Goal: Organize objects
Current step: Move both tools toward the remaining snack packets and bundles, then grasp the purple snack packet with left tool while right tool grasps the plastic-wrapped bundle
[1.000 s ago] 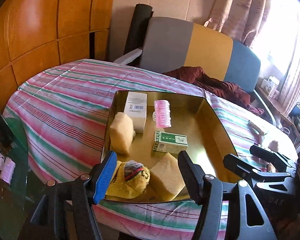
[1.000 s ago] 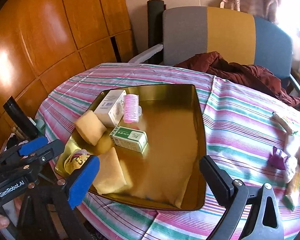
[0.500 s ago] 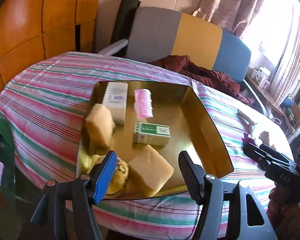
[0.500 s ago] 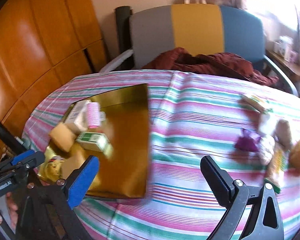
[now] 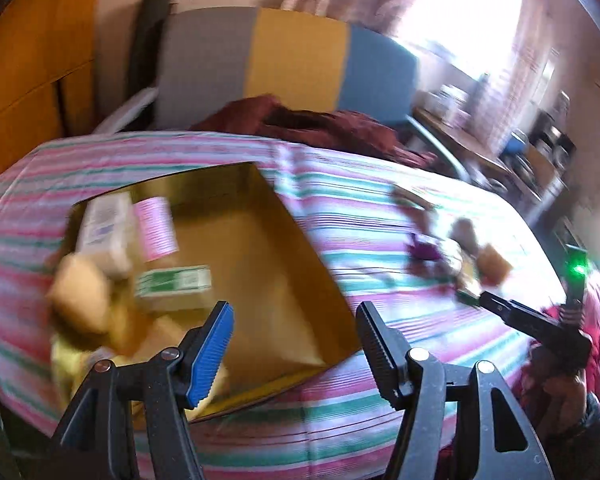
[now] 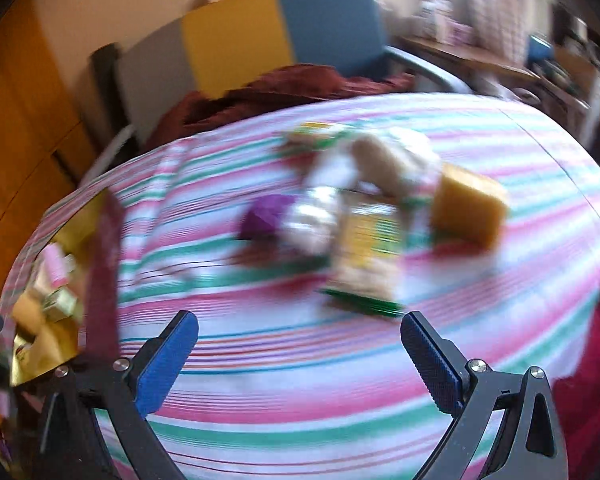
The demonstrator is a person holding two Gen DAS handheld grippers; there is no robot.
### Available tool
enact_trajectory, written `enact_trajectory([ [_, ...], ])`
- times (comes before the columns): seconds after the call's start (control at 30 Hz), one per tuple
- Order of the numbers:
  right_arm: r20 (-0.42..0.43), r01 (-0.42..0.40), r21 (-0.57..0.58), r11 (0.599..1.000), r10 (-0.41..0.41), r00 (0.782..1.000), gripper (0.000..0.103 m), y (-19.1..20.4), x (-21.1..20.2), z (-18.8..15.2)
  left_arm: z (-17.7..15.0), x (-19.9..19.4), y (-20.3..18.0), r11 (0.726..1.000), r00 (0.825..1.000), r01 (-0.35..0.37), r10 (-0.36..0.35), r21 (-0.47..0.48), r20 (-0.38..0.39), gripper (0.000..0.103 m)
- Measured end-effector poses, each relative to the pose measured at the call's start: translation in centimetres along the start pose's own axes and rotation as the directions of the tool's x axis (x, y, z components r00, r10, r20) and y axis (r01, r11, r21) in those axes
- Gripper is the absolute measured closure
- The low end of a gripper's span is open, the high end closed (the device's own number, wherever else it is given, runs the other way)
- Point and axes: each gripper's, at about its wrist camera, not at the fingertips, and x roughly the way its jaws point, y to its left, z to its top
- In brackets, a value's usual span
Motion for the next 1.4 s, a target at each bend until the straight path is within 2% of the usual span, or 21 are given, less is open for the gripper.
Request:
enact_trajectory([
  [0.07,0.000,0.025,0.041,0.999,-0.025,1.000,0.001,-1.8,-0.1,0.0,0.7,1.0,-2.3,0.997,0.999,0.047,-0.046,0.065,-0.019,0.039],
  [0.2,0.008,0.052,0.086,0.995,-0.052,0.999,0.001,-3.8,-0.4,0.1,2.0,3.7,-6.4,0.985,0.995,0.091,-0.084,0.147,-0.059,0.039],
  [0.43,0.005,0.035,0.074,0.997,-0.035,0.999,0.001,-4.3,0.1,0.0,4.6,10.5,-12.0,0.972,0.980,0.149,-0.120,0.182,-0.159,0.047],
  [0.73,-0.005,0.017,0.063,0.998,-0.017,1.000,0.001,-4.4,1.0,0.1,6.8,17.4,-15.3,0.963,0.958,0.203,-0.158,0.175,-0.238,0.049],
  [0.93,-0.011,0.015,0.060,0.998,-0.014,1.000,0.001,-4.5,1.5,0.6,7.6,21.6,-16.6,0.958,0.945,0.208,-0.145,0.196,-0.294,0.049],
  [1.0,-0.011,0.013,0.058,0.998,-0.013,1.000,0.001,-4.4,1.7,0.8,7.4,22.8,-16.8,0.958,0.937,0.208,-0.138,0.197,-0.320,0.055],
  [1.03,-0.012,0.012,0.055,0.998,-0.012,1.000,0.001,-4.3,1.7,1.0,7.2,23.6,-16.6,0.957,0.926,0.224,-0.150,0.184,-0.346,0.066],
  [1.07,-0.012,0.011,0.049,0.999,-0.011,1.000,0.001,-4.2,1.8,1.1,6.9,23.8,-16.5,0.957,0.922,0.230,-0.157,0.177,-0.354,0.067],
  [1.17,-0.008,0.004,0.029,1.000,-0.004,1.000,0.002,-3.7,2.0,1.7,6.3,23.0,-15.6,0.962,0.928,0.232,-0.175,0.142,-0.329,0.068],
  [1.23,-0.007,-0.001,0.006,1.000,0.001,1.000,0.005,-3.0,2.4,2.5,6.0,22.3,-14.7,0.972,0.936,0.209,-0.165,0.112,-0.312,0.068],
  [1.33,0.003,-0.012,-0.043,0.999,0.012,1.000,0.012,-1.9,2.8,3.6,5.6,20.9,-13.0,0.983,0.946,0.174,-0.149,0.064,-0.288,0.068],
  [1.4,-0.001,-0.015,-0.076,0.997,0.015,1.000,0.023,-1.1,3.5,4.4,5.4,20.2,-12.3,0.986,0.955,0.152,-0.129,0.064,-0.268,0.068],
])
